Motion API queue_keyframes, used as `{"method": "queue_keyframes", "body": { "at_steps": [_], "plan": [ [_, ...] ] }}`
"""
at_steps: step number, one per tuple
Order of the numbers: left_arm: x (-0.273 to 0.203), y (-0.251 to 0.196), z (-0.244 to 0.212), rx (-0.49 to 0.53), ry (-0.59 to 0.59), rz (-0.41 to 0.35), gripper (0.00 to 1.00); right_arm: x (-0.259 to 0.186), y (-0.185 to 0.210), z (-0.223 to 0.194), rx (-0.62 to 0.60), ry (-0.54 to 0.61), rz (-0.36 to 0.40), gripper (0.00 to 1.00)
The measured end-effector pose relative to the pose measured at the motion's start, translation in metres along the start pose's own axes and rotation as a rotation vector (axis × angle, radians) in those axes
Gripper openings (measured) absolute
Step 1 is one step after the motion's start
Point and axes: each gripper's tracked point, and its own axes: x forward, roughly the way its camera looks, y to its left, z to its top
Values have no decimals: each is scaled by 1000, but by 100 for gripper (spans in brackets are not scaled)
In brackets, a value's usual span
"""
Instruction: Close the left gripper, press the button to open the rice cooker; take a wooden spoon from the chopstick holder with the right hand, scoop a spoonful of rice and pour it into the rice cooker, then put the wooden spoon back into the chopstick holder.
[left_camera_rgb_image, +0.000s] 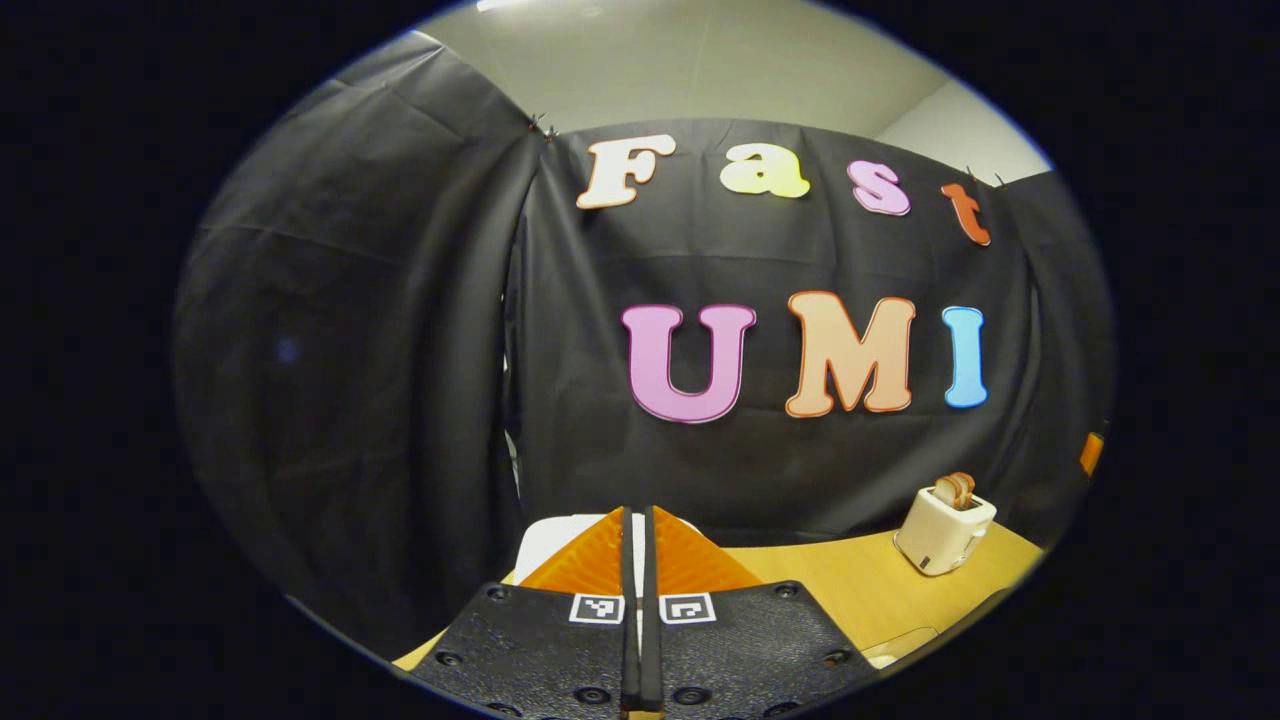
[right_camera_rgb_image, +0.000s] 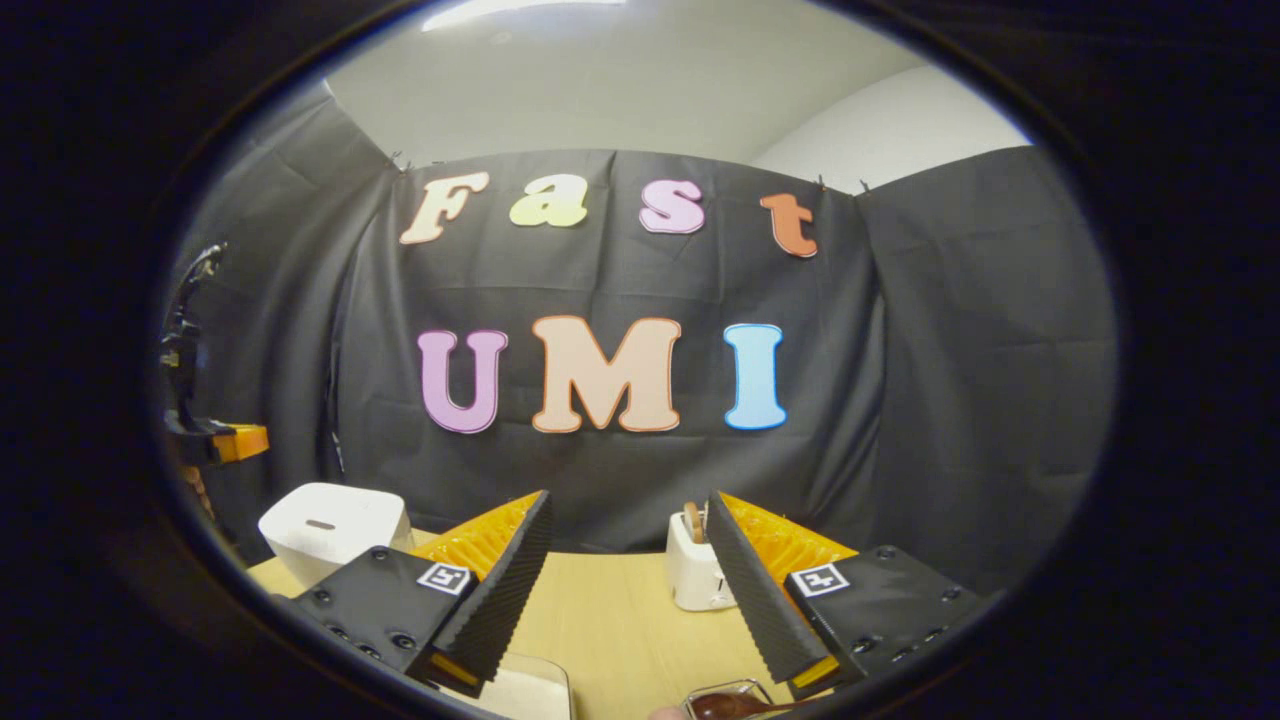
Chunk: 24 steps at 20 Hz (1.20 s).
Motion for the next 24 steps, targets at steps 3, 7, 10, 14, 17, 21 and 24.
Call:
{"method": "queue_keyframes", "body": {
  "at_steps": [3, 7, 10, 14, 17, 21, 24],
  "plan": [
    [19, 2, -36, -28, 100, -15, 0, -4, -1, -4, -26, 16, -18, 94],
    [36, 4, -70, -65, 185, -43, 0, -8, -3, -11, -43, 43, -45, 97],
    [47, 5, -91, -80, 233, -50, 0, -10, -2, -10, -50, 48, -54, 100],
    [50, 5, -114, -64, 291, -61, 0, -12, 2, -12, -60, 53, -52, 100],
    [45, 5, -130, -51, 339, -63, 0, -11, 4, -16, -59, 62, -49, 100],
    [47, 7, -131, -43, 316, -63, 0, -9, 1, -17, -55, 62, -51, 100],
    [51, 7, -127, -100, 306, -75, 0, -7, 5, -20, -44, 73, -39, 100]
  ]
}}
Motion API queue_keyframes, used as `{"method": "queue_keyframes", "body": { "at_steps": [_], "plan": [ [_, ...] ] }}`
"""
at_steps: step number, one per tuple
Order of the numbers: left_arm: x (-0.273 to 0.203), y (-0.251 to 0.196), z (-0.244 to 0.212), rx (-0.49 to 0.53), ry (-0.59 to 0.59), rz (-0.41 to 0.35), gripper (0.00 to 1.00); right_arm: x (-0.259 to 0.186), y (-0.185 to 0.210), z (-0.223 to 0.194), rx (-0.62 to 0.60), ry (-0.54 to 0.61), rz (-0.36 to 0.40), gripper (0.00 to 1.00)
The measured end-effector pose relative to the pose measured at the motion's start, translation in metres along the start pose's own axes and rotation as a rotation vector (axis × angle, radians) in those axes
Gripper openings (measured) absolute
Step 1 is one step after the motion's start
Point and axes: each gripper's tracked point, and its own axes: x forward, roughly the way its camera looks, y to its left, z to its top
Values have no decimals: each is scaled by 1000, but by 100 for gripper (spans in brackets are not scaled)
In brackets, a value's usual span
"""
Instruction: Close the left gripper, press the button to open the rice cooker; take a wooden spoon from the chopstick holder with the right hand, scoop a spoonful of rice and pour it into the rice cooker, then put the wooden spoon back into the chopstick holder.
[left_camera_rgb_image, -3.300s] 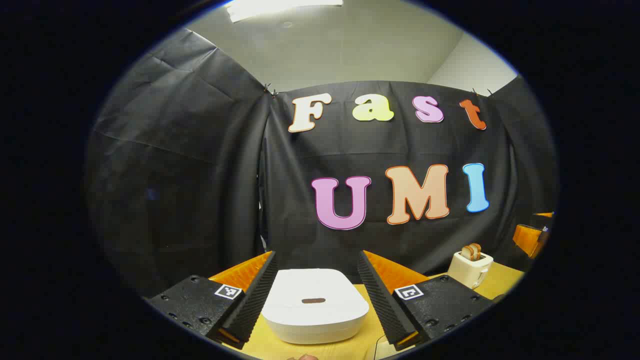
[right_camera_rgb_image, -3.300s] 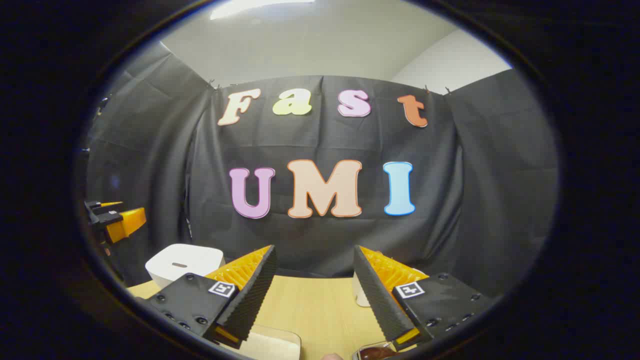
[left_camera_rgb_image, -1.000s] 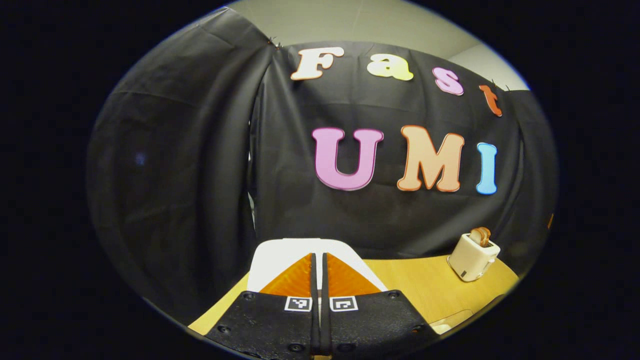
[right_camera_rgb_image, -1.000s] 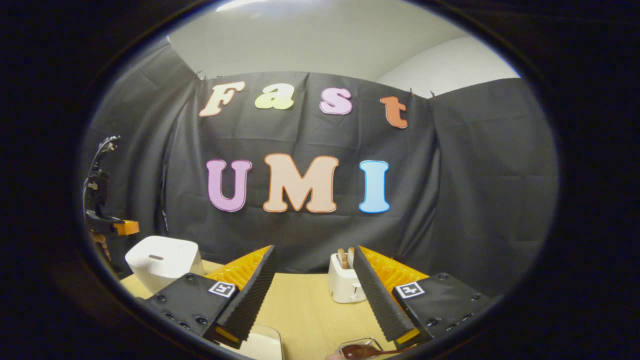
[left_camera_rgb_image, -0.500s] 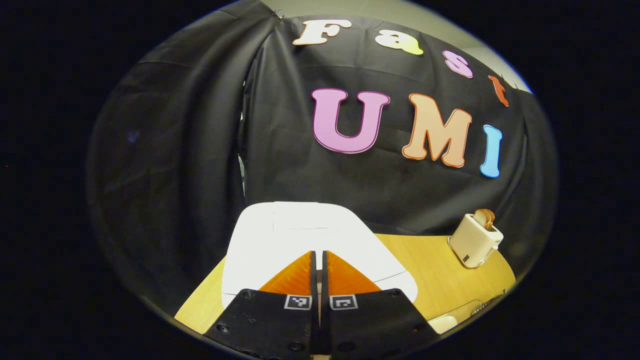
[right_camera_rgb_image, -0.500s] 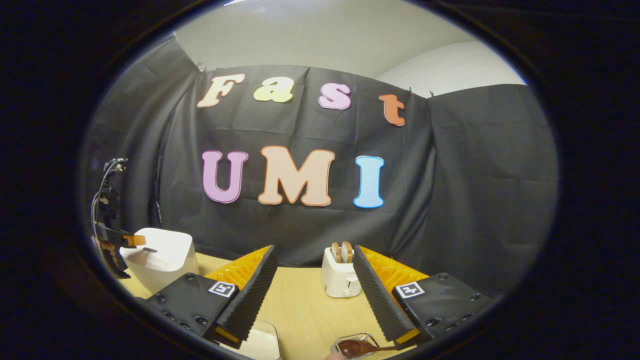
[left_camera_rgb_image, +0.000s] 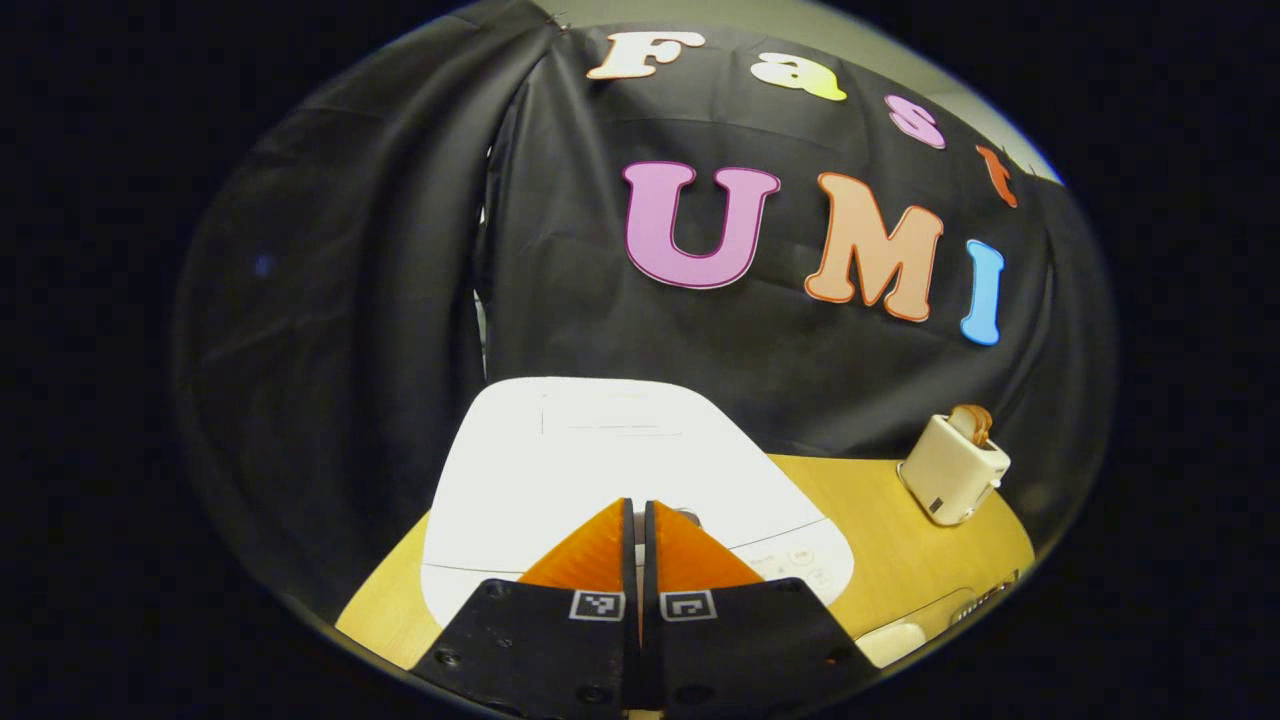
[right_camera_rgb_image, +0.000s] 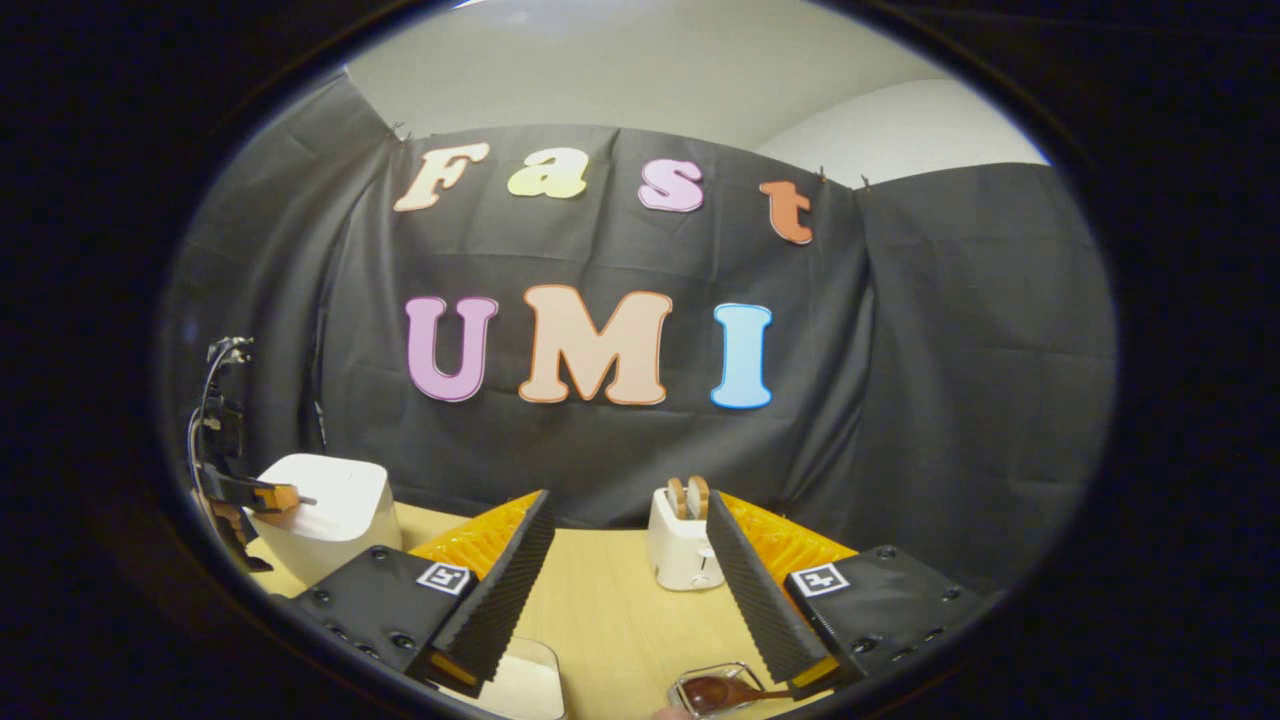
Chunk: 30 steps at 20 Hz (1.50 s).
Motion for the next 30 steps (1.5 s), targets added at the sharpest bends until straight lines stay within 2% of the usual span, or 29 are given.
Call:
{"method": "queue_keyframes", "body": {
  "at_steps": [5, 7, 8, 10, 11, 12, 13, 14, 15, 17, 18, 21, 25, 30],
  "plan": [
    [-5, -3, 2, 39, -18, 21, 0, -1, -2, 6, 6, -19, 17, 100],
    [-15, -9, 19, 46, -70, 10, 0, -1, -8, 9, 8, -26, 13, 100],
    [-20, -15, 30, 53, -102, -4, 7, -1, -11, 11, 11, -27, 12, 100],
    [-32, -25, 52, 82, -174, -31, 27, -1, -20, 13, 12, -27, 10, 100],
    [-37, -28, 61, 98, -199, -34, 42, 1, -24, 12, 11, -24, 14, 100],
    [-42, -30, 64, 105, -207, -34, 48, 1, -27, 11, 10, -19, 15, 100],
    [-49, -32, 67, 109, -213, -36, 60, 1, -31, 10, 7, -11, 21, 100],
    [-54, -36, 70, 110, -220, -40, 67, 2, -34, 10, -1, -1, 36, 100],
    [-60, -41, 74, 114, -229, -43, 84, 4, -33, 8, -20, 14, 65, 100],
    [-75, -48, 84, 122, -256, -57, 92, 4, -34, 0, -99, 69, 140, 99],
    [-86, -51, 86, 123, -269, -66, 92, 5, -34, -8, -150, 112, 188, 94],
    [-106, -63, 90, 112, -288, -87, 95, -2, -34, -43, -283, 273, 339, 94],
    [-129, -69, 93, 114, -316, -78, 95, -9, -53, -96, -411, 494, 445, 94],
    [-144, -68, 85, 141, -309, -58, 95, -24, -78, -168, -592, 733, 534, 97]
  ]
}}
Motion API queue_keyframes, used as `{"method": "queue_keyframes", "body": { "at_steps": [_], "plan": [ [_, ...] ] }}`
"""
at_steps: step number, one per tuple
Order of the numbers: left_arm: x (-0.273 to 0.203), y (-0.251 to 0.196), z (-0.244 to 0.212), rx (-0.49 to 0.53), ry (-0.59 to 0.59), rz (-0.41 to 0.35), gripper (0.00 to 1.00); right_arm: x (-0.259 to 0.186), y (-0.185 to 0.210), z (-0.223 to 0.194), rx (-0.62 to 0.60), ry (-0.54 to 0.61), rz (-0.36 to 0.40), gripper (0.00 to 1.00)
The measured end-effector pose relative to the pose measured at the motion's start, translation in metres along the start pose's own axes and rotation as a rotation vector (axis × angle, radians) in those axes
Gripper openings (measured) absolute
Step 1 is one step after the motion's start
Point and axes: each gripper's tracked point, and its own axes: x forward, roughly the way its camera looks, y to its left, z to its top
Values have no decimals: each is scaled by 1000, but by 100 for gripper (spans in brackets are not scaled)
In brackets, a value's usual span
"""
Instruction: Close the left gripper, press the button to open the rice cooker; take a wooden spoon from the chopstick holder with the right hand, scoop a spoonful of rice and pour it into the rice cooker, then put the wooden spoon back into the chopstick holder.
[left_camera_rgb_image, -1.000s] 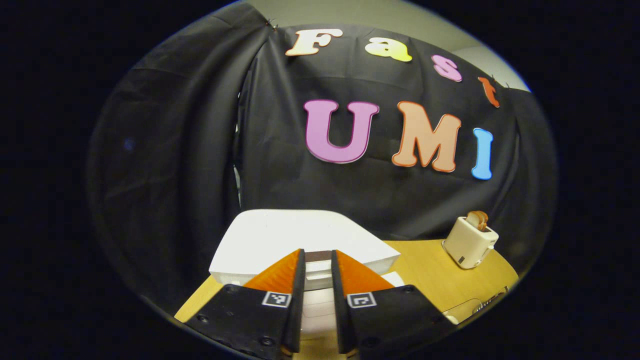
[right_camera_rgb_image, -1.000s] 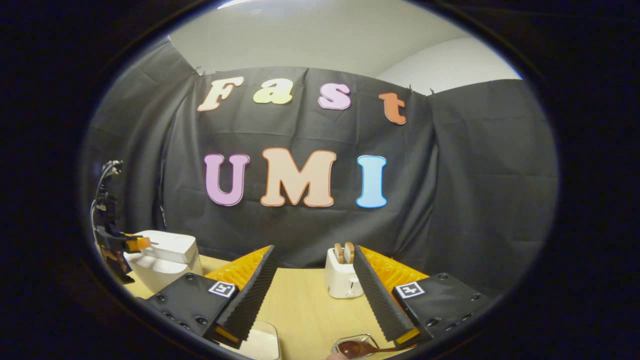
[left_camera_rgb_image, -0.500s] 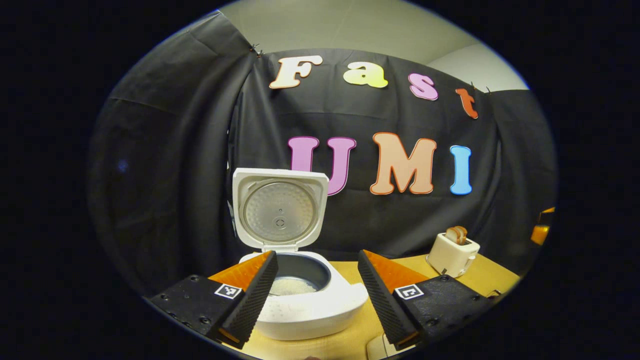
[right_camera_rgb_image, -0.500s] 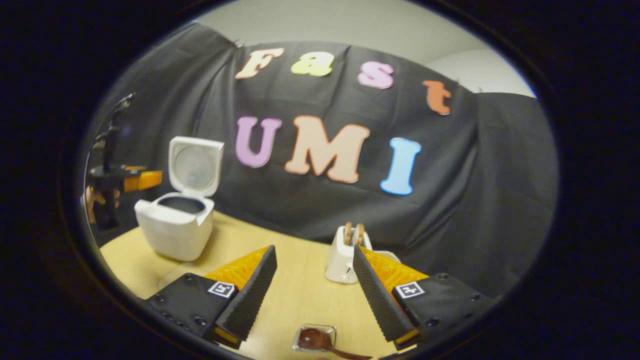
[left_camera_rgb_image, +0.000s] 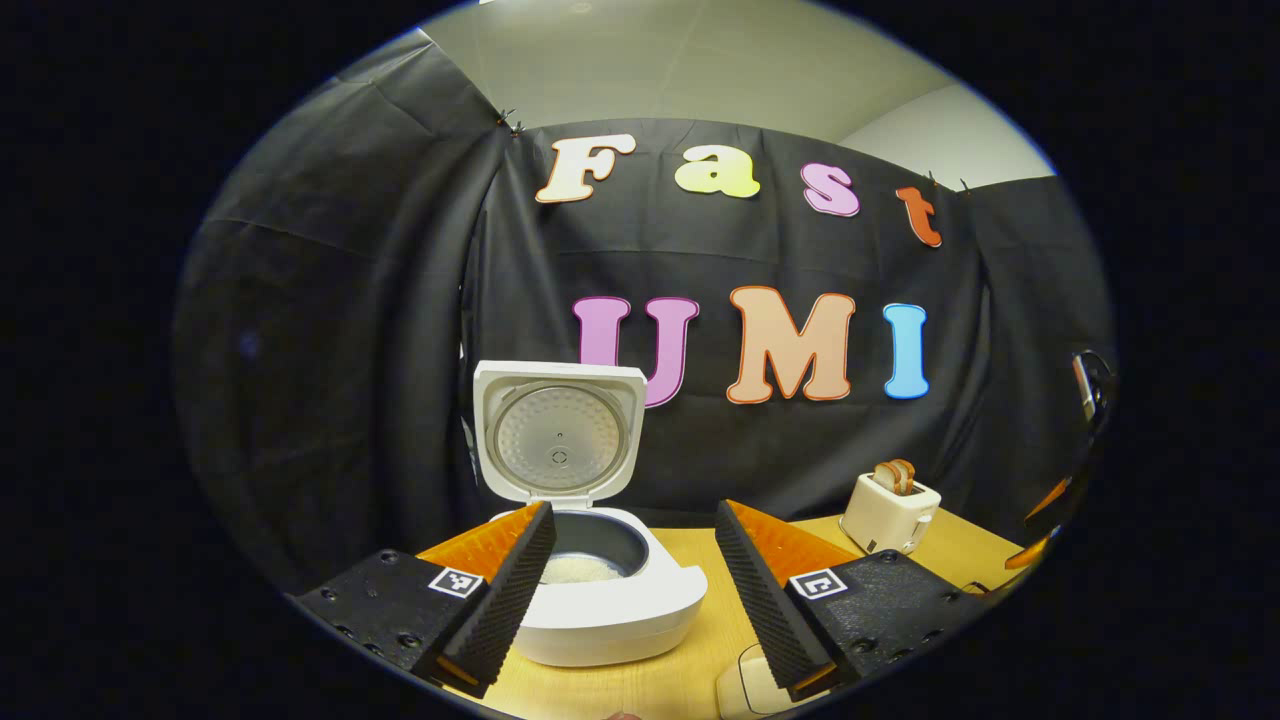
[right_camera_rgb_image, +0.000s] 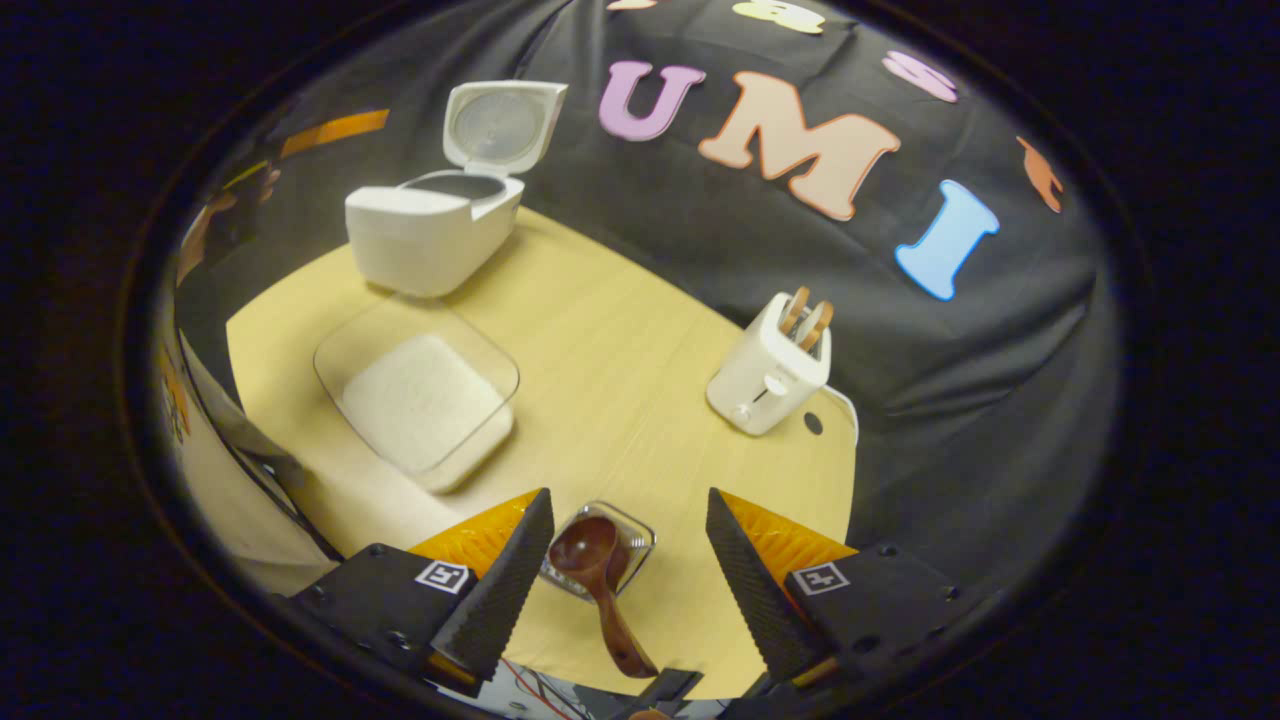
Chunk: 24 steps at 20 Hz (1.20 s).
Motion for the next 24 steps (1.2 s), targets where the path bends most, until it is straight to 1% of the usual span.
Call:
{"method": "queue_keyframes", "body": {
  "at_steps": [3, 5, 7, 10, 12, 14, 15, 16, 17, 20, 21, 23, 24],
  "plan": [
    [-6, 1, -3, -1, 7, 13, 95, 18, 8, -33, -81, 115, 47, 100],
    [-8, 1, -5, -3, 11, 22, 95, 27, 12, -53, -121, 193, 69, 94],
    [-10, 4, -8, -5, 19, 30, 95, 35, 13, -74, -160, 286, 87, 94],
    [-13, 7, -13, -17, 34, 40, 95, 43, 19, -105, -210, 394, 114, 94],
    [-15, 10, -18, -22, 49, 47, 95, 48, 22, -120, -229, 449, 119, 100],
    [-17, 13, -20, -23, 55, 54, 95, 51, 22, -131, -241, 495, 116, 100],
    [-17, 15, -19, -23, 54, 58, 92, 54, 22, -136, -245, 512, 115, 100],
    [-18, 16, -19, -23, 53, 62, 95, 56, 22, -138, -248, 525, 113, 96],
    [-18, 18, -19, -22, 53, 64, 95, 58, 19, -139, -258, 530, 95, 81],
    [-18, 21, -19, -14, 53, 72, 92, 59, 16, -146, -244, 570, 87, 34],
    [-19, 21, -18, -14, 53, 72, 95, 59, 17, -146, -233, 578, 89, 34],
    [-18, 20, -19, -10, 55, 69, 95, 56, 20, -143, -201, 589, 96, 33],
    [-17, 19, -19, -8, 54, 67, 92, 53, 21, -140, -197, 591, 102, 31]
  ]
}}
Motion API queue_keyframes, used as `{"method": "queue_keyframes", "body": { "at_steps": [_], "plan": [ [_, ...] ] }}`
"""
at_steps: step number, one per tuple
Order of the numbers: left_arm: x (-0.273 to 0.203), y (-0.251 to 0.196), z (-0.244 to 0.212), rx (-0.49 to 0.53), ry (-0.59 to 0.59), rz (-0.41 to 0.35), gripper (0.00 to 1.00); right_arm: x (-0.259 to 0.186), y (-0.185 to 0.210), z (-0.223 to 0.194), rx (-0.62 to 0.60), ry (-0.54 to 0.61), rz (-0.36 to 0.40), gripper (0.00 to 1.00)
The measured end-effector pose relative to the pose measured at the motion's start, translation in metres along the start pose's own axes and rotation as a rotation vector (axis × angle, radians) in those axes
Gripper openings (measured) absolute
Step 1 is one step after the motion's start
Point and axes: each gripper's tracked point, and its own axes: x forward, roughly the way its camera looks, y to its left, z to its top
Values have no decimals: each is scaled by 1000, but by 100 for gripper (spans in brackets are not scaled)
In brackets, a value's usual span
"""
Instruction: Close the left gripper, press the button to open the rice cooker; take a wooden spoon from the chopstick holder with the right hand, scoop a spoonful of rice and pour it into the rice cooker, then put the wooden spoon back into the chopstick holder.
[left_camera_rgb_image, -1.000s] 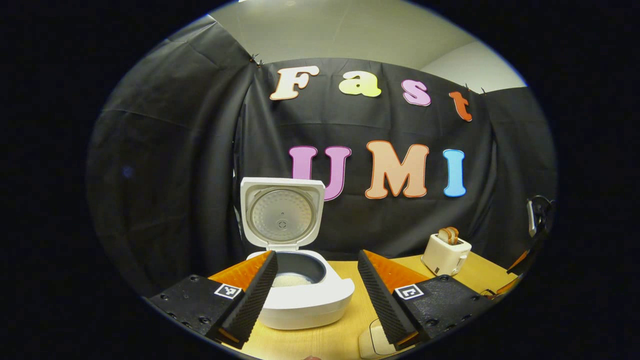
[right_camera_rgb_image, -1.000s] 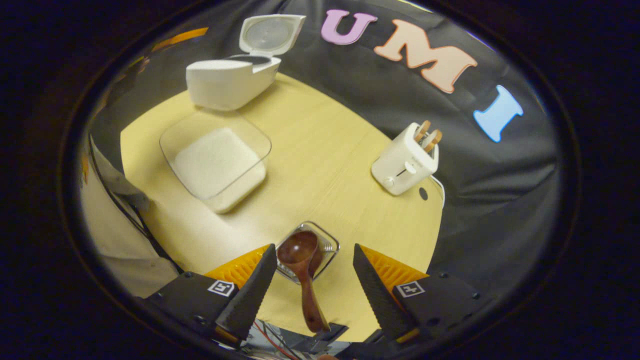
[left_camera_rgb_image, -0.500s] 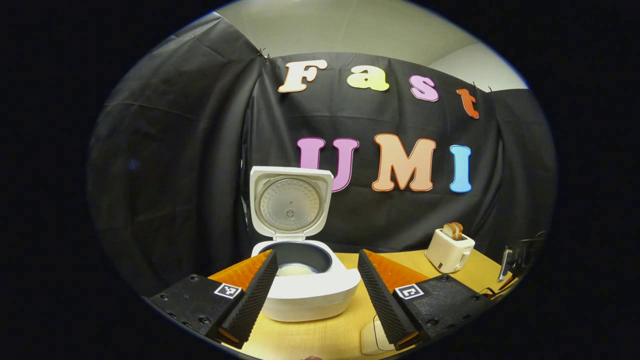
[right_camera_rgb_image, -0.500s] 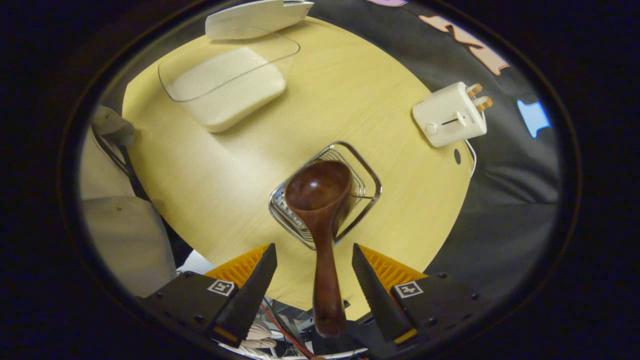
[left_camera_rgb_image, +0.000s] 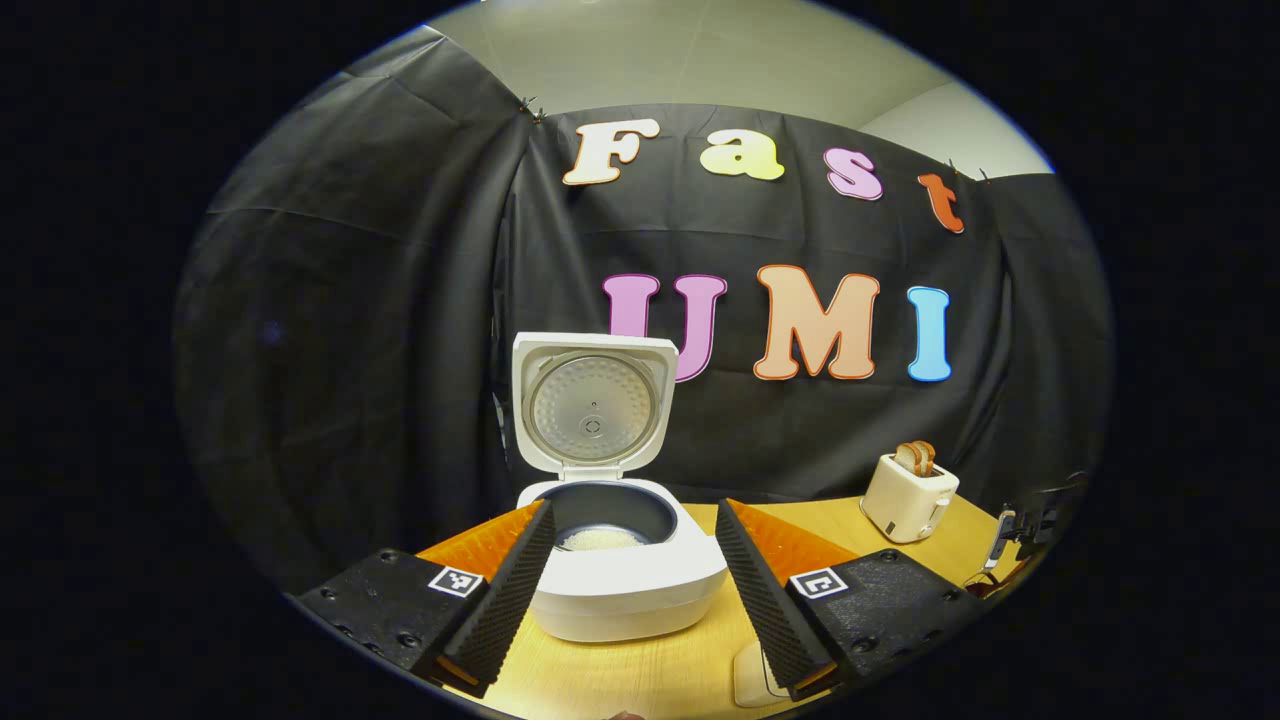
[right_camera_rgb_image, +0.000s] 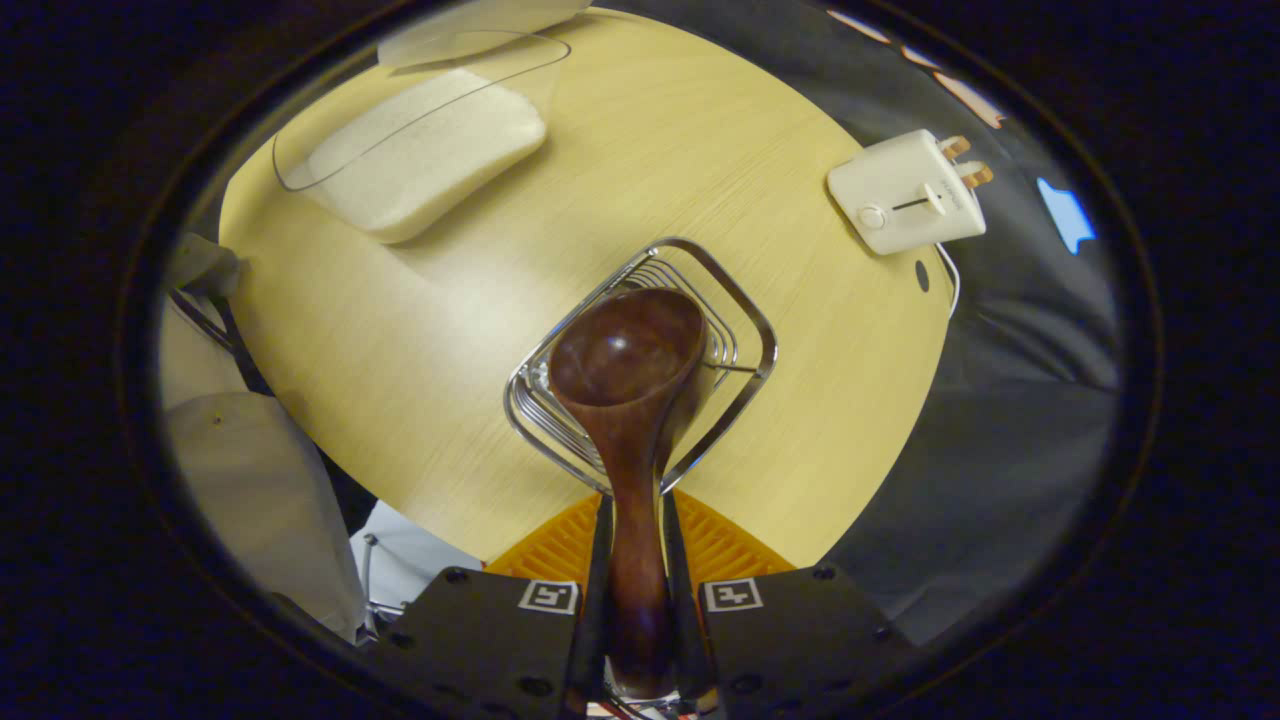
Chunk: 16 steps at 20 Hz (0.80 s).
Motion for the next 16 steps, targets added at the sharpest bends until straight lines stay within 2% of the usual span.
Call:
{"method": "queue_keyframes", "body": {
  "at_steps": [3, 8, 13, 16],
  "plan": [
    [1, -3, 3, 4, -7, -9, 95, -12, -2, 1, -21, -7, -20, 29],
    [7, -13, 1, -5, -4, -42, 95, -38, -8, 9, -35, -61, -62, 29],
    [10, -22, 3, -14, -8, -70, 95, -70, -24, 12, 22, -112, -109, 29],
    [11, -22, 3, -28, -9, -78, 95, -93, -26, 28, 53, -175, -116, 30]
  ]
}}
